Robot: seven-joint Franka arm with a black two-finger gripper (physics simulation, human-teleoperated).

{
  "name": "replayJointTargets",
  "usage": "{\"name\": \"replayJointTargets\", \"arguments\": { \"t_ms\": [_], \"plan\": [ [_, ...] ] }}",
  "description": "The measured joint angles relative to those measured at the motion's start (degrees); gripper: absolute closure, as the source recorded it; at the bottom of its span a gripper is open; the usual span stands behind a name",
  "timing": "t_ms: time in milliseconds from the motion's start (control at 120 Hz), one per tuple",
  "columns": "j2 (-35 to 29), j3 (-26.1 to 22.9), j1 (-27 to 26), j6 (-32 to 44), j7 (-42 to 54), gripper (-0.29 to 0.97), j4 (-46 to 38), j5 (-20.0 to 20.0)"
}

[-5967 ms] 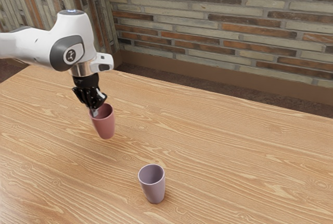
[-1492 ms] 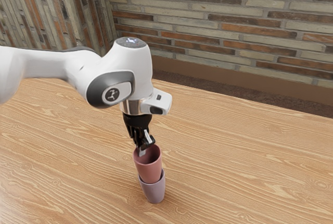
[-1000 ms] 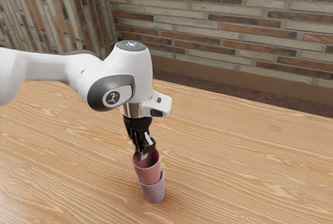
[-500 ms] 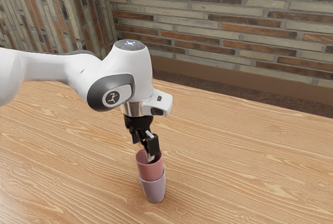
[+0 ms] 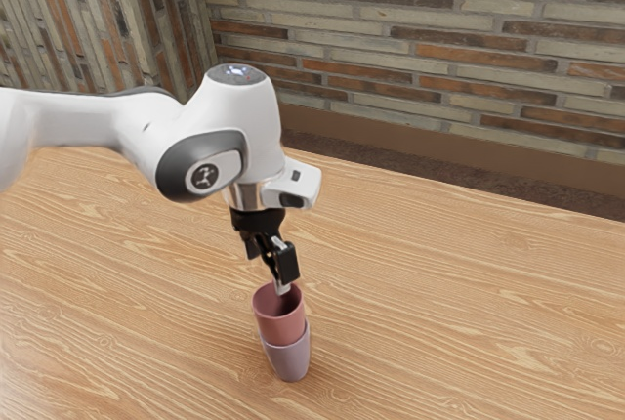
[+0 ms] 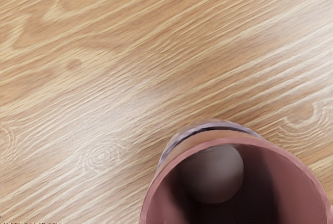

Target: Place the left cup onto the right cup

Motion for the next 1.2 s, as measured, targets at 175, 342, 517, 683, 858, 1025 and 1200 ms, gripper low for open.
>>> {"name": "replayJointTargets", "arguments": {
  "t_ms": [175,342,517,683,858,1025,1200],
  "plan": [
    [-0.7,0.0,0.0,-0.2,0.1,0.0,0.5,-0.1],
    [-0.2,0.0,0.0,-1.7,0.1,0.0,3.4,-0.8],
    [1.4,0.0,0.0,-5.1,0.2,0.0,8.6,-1.9],
    [4.2,0.0,0.0,-9.3,0.2,0.0,14.8,-3.3],
    [5.5,0.2,0.2,-15.0,0.2,0.0,22.1,-3.9],
    [5.5,0.2,0.5,-20.0,0.2,0.0,26.6,-4.1],
    [5.1,0.3,0.9,-25.2,-1.6,0.0,30.7,-4.1]
  ]
}}
